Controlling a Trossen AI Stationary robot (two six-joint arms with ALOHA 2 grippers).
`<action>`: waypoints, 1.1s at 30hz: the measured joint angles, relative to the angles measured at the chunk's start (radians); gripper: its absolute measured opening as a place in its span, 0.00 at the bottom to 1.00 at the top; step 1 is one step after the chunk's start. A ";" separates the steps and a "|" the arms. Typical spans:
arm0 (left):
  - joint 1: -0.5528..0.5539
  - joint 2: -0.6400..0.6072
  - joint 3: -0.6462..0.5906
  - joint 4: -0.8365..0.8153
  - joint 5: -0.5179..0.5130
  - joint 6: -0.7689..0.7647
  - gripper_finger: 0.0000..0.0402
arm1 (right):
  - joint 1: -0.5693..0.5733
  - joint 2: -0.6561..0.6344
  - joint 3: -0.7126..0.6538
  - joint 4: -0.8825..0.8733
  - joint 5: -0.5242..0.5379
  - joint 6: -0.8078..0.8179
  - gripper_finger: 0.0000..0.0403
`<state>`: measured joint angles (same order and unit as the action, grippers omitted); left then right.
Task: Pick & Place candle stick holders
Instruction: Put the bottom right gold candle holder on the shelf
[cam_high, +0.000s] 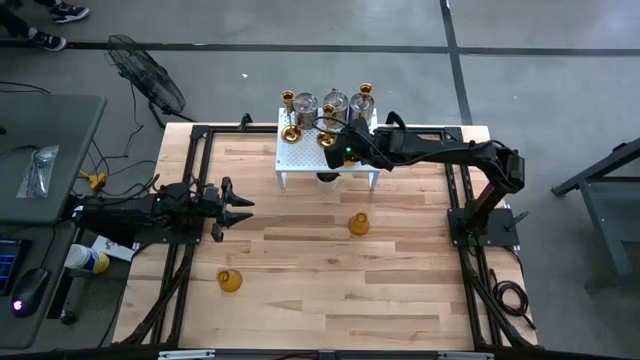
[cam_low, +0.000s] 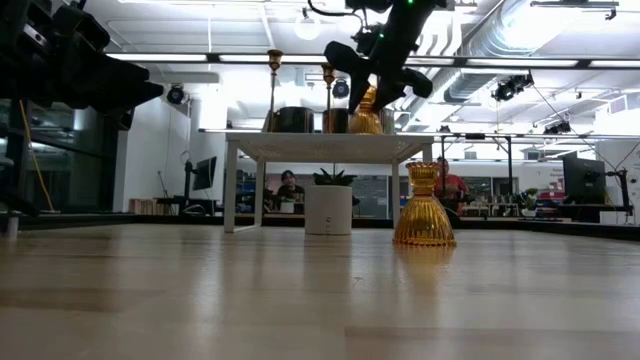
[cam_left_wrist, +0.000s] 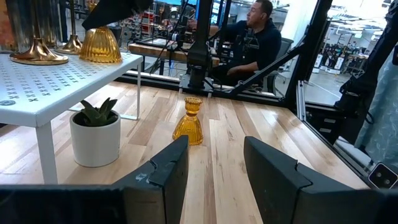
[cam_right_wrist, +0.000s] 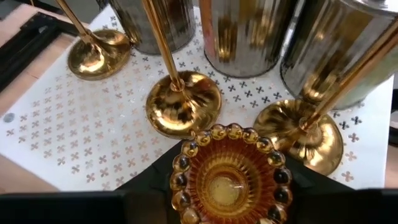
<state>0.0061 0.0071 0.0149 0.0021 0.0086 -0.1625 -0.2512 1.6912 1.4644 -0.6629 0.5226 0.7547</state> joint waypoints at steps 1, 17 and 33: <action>0.000 0.000 0.000 0.000 0.000 0.000 0.38 | 0.000 0.001 0.000 -0.004 0.002 0.000 0.39; 0.000 0.000 0.000 0.000 0.000 0.000 0.38 | 0.000 -0.002 -0.001 -0.001 0.008 0.000 0.59; 0.000 0.000 0.000 0.000 0.000 0.000 0.38 | -0.005 -0.044 -0.001 -0.002 -0.003 0.001 0.59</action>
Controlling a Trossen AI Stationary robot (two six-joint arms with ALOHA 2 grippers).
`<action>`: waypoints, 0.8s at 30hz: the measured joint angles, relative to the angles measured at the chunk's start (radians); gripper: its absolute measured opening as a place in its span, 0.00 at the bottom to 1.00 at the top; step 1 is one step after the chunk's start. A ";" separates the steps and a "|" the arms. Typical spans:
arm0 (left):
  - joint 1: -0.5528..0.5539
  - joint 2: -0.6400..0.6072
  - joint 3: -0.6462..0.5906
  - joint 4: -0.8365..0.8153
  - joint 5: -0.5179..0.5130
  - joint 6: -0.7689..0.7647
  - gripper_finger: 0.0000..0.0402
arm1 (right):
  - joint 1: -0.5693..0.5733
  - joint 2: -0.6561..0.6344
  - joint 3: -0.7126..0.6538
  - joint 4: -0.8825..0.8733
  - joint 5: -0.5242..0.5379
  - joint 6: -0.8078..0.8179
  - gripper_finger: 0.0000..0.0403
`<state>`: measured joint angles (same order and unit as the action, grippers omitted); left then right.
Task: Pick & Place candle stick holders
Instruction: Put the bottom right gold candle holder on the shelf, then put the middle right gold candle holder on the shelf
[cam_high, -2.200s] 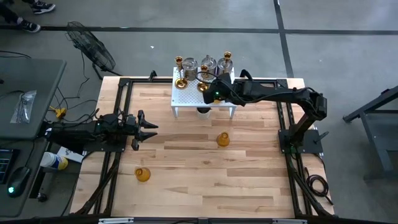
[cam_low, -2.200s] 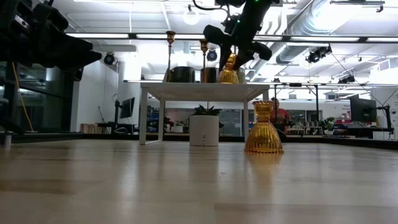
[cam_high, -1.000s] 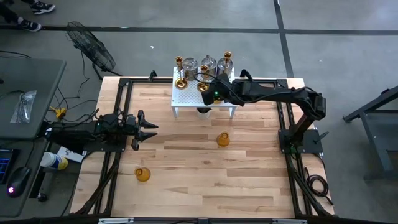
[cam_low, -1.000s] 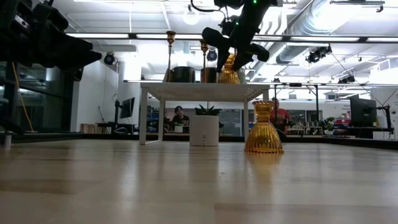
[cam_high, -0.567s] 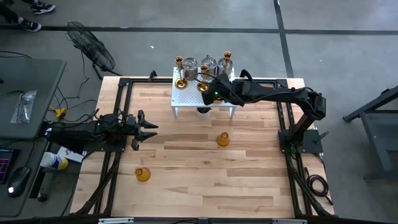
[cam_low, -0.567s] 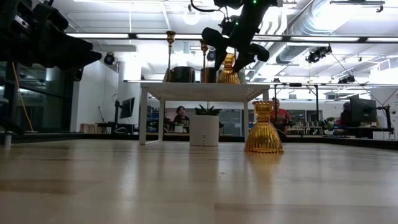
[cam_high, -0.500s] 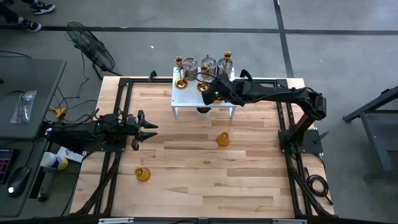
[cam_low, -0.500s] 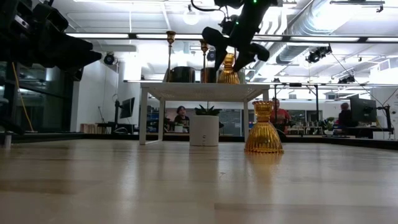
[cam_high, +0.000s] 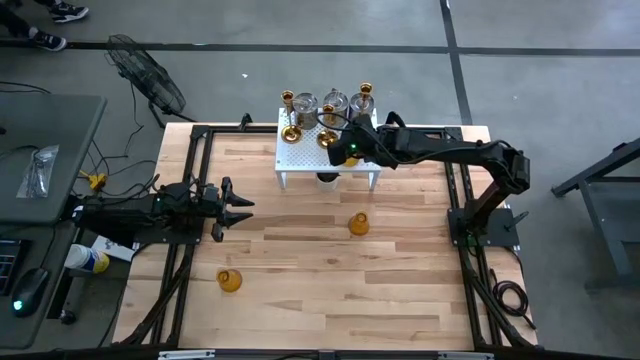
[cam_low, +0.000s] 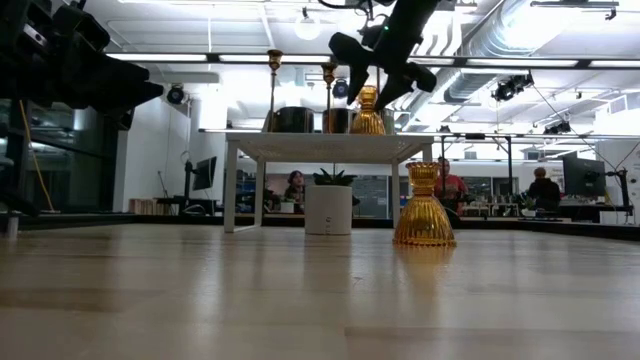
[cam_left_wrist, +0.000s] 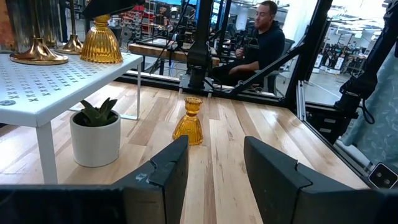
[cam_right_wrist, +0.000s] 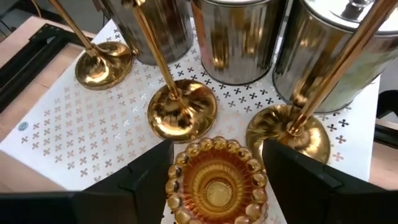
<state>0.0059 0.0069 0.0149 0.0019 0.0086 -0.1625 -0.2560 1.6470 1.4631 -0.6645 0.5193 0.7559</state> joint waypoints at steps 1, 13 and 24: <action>0.000 0.000 0.000 0.000 0.000 0.000 0.38 | 0.001 0.000 0.000 0.004 0.000 0.000 0.59; 0.000 0.000 0.000 0.000 0.000 0.000 0.38 | 0.000 0.000 0.002 0.060 0.023 -0.010 0.59; 0.000 0.000 0.000 0.000 0.000 0.000 0.38 | 0.000 -0.018 0.002 0.066 0.036 -0.020 0.59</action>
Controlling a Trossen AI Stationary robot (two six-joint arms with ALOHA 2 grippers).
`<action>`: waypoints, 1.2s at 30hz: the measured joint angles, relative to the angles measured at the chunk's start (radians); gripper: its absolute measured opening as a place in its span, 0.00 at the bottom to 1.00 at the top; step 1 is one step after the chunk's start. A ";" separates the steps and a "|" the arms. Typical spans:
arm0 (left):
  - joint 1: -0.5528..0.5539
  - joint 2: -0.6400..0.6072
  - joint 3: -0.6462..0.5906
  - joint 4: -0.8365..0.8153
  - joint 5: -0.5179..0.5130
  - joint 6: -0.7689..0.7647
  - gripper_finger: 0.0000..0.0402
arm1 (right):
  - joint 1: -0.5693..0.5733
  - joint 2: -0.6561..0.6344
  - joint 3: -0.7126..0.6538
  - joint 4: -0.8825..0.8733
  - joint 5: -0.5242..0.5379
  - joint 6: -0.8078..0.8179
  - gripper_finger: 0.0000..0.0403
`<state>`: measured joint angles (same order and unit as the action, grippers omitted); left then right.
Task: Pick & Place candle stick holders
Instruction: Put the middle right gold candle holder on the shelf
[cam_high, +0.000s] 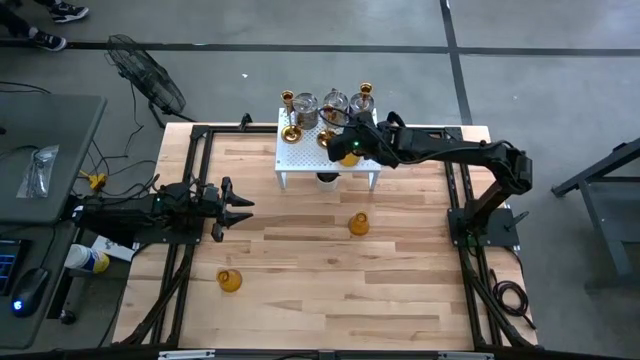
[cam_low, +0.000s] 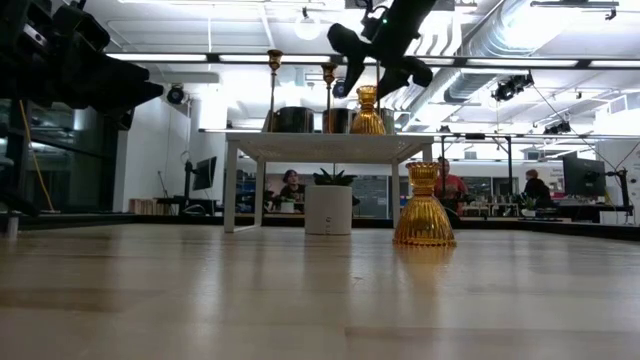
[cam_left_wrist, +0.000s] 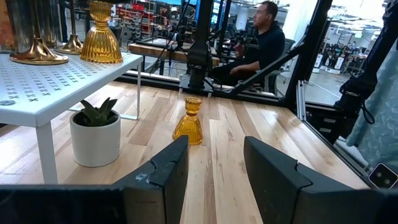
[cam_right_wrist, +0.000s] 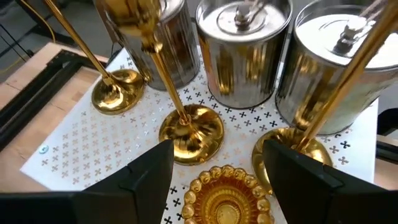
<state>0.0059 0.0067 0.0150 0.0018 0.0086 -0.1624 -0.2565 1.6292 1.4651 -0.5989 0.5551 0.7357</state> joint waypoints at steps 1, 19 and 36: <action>0.000 0.000 0.000 0.000 0.000 0.000 0.38 | 0.000 -0.006 0.000 0.003 0.003 0.000 0.59; 0.000 0.000 0.000 0.000 0.000 0.000 0.38 | 0.002 -0.055 0.000 0.004 -0.126 0.000 0.59; 0.000 0.000 0.000 0.000 0.000 0.000 0.38 | 0.009 -0.099 0.000 0.006 -0.085 0.000 0.59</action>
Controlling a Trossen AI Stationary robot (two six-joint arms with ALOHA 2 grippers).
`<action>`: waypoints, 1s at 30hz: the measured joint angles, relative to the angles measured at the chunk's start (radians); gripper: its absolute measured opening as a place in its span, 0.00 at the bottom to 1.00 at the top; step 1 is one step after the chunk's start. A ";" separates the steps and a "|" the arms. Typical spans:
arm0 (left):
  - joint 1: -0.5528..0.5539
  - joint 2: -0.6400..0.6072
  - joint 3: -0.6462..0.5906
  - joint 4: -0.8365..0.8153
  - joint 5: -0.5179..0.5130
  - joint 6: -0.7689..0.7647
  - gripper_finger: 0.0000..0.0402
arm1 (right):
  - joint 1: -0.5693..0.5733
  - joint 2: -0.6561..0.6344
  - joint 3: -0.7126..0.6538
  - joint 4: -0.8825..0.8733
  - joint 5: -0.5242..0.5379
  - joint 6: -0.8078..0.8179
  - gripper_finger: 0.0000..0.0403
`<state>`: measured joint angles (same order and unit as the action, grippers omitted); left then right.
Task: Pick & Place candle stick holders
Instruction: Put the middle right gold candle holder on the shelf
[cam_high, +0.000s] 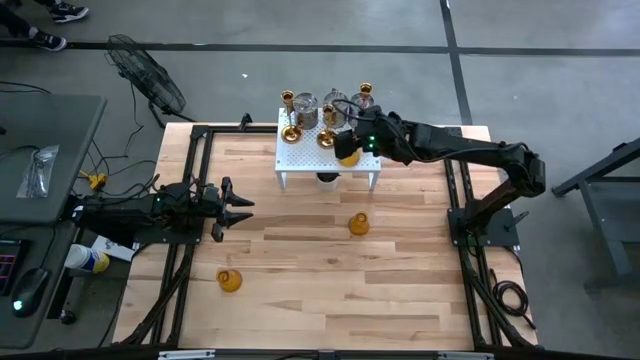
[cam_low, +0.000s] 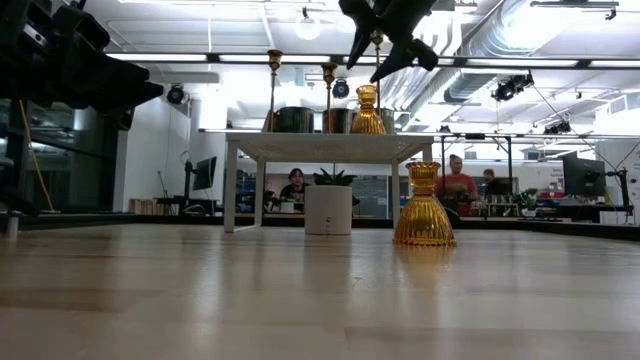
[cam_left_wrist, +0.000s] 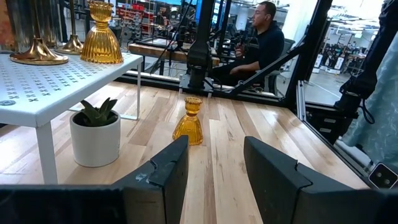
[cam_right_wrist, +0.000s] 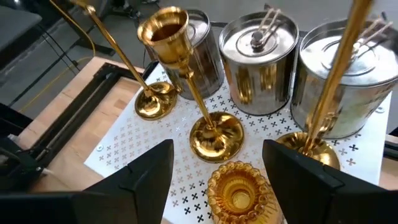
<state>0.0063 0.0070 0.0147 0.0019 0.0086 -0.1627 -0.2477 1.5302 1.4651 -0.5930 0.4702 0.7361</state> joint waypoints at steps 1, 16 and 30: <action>0.000 0.000 0.000 0.000 0.000 0.000 0.38 | 0.003 -0.008 0.000 0.000 -0.003 0.000 0.59; 0.000 0.000 0.000 0.000 0.000 0.000 0.38 | 0.141 -0.079 -0.060 -0.172 -0.022 -0.181 0.07; 0.000 0.000 0.000 0.000 0.000 0.000 0.38 | 0.233 -0.245 -0.569 0.432 0.080 -0.149 0.00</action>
<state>0.0059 0.0069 0.0148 0.0017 0.0087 -0.1626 -0.0143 1.2849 0.8961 -0.1609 0.5503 0.5874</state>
